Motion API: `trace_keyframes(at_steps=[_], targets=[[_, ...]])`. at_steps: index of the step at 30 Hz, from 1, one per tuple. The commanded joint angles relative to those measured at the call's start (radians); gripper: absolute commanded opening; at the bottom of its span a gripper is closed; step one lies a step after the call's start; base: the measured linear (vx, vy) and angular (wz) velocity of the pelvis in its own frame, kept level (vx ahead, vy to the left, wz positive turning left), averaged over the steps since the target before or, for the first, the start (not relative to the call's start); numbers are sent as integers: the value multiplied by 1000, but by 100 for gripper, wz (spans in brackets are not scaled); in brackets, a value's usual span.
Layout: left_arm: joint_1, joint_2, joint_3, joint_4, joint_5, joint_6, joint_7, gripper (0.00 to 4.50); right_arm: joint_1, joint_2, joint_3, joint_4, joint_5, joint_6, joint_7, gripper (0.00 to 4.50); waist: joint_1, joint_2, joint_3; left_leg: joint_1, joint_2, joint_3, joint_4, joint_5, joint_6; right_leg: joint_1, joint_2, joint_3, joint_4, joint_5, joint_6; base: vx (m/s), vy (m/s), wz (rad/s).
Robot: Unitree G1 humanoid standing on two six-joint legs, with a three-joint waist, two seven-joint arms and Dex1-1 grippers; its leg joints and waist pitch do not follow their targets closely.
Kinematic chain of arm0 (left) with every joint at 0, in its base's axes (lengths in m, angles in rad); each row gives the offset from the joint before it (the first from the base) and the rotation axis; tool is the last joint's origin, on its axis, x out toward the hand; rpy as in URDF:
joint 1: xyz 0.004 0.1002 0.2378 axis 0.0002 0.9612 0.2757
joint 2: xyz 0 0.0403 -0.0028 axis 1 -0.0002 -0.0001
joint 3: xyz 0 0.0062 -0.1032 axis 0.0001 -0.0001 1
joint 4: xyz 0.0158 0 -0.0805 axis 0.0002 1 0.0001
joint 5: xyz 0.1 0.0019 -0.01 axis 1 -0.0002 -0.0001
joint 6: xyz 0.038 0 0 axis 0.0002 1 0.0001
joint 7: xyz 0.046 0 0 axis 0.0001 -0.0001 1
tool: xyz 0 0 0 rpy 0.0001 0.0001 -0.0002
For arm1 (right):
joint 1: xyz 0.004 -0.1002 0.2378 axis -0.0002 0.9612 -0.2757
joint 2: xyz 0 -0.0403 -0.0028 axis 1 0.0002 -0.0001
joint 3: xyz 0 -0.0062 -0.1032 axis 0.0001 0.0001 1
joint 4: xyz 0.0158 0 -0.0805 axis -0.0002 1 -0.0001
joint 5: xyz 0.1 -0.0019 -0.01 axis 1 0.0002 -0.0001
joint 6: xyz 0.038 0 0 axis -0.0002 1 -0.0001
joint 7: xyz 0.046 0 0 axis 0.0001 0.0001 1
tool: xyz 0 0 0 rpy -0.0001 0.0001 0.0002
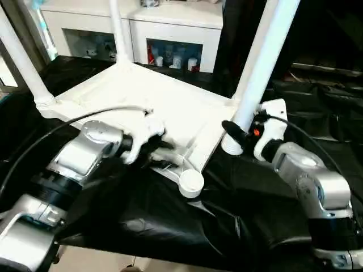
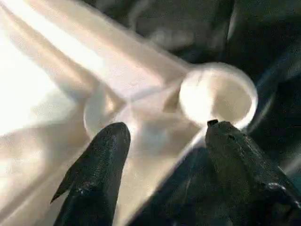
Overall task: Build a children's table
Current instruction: Pick table leg, then rotate table base
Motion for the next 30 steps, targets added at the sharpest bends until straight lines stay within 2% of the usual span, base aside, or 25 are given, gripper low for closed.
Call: trace_keyframes(at_steps=[1, 6, 9, 12, 17, 18, 21, 25, 26, 28, 29, 30], targets=[[-30, 10, -35, 31, 53, -38, -10, 300, -7, -8, 0, 4, -11, -17, 2, 193, -1, 14, -67, 9, -11, 10, -74, -229, -60, 59, -38, 33, -67, -242, -134, 0, 0, 0], [-60, -19, -53, 126, 108, -112, 2, 300, 7, -9, 10, -8, -18, -21, 3, 193, -1, 17, -71, 9, -11, 12, -69, -199, -53, 61, -37, 34, -58, -155, -175, 0, 0, 0], [-74, -43, -48, 183, 129, -145, 26, 282, 17, -6, 16, -21, -23, -18, 7, 193, 0, 18, -72, 8, -11, 11, -69, -195, -50, 64, -39, 34, -58, -145, -182, 0, 0, 0], [-88, -62, -48, 232, 140, -156, 31, 262, 32, -12, 22, -30, -31, -16, 18, 193, 2, 17, -69, 10, -11, 11, -70, -221, -48, 63, -41, 34, -63, -179, -182, 0, 0, 0], [-96, -68, -43, 272, 176, -188, 38, 217, 45, -13, 39, -38, -39, -18, 23, 193, 1, 13, -68, 9, -9, 10, -71, -231, -43, 61, -41, 33, -67, -209, -175, 0, 0, 0], [-98, -68, -43, 280, 182, -193, 30, 193, 46, -13, 42, -39, -41, -18, 24, 193, 1, 13, -67, 9, -8, 9, -71, -235, -43, 61, -42, 34, -67, -222, -172, 0, 0, 0], [-99, -70, -43, 288, 186, -200, 19, 174, 46, -14, 48, -39, -44, -19, 28, 193, 1, 11, -67, 9, -9, 9, -72, -236, -42, 61, -44, 34, -68, -237, -166, 0, 0, 0], [-104, -73, -47, 286, 200, -180, 25, 155, 41, -21, 54, -31, -49, -22, 37, 193, 1, 12, -68, 9, -8, 9, -72, -231, -43, 61, -43, 34, -66, -222, -171, 0, 0, 0], [-104, -77, -46, 267, 207, -114, 32, 148, 39, -21, 58, -24, -53, -26, 42, 193, 2, 8, -68, 7, -8, 9, -71, -222, -41, 63, -44, 34, -63, -211, -175, 0, 0, 0], [-102, -80, -41, 257, 206, -81, 38, 132, 39, -20, 60, -22, -56, -28, 44, 193, 0, 7, -67, 6, -8, 10, -71, -218, -41, 63, -44, 35, -62, -210, -178, 0, 0, 0], [-93, -103, -4, 242, 187, 14, 71, 126, 40, -11, 61, -23, -60, -27, 43, 193, -3, 5, -66, 5, -10, 11, -71, -215, -36, 64, -43, 35, -64, -220, -177, 0, 0, 0], [-93, -103, -4, 242, 187, 14, 71, 123, 40, -11, 61, -23, -60, -27, 43, 193, -2, 6, -66, 6, -10, 12, -70, -214, -34, 63, -43, 35, -65, -223, -178, 0, 0, 0]])
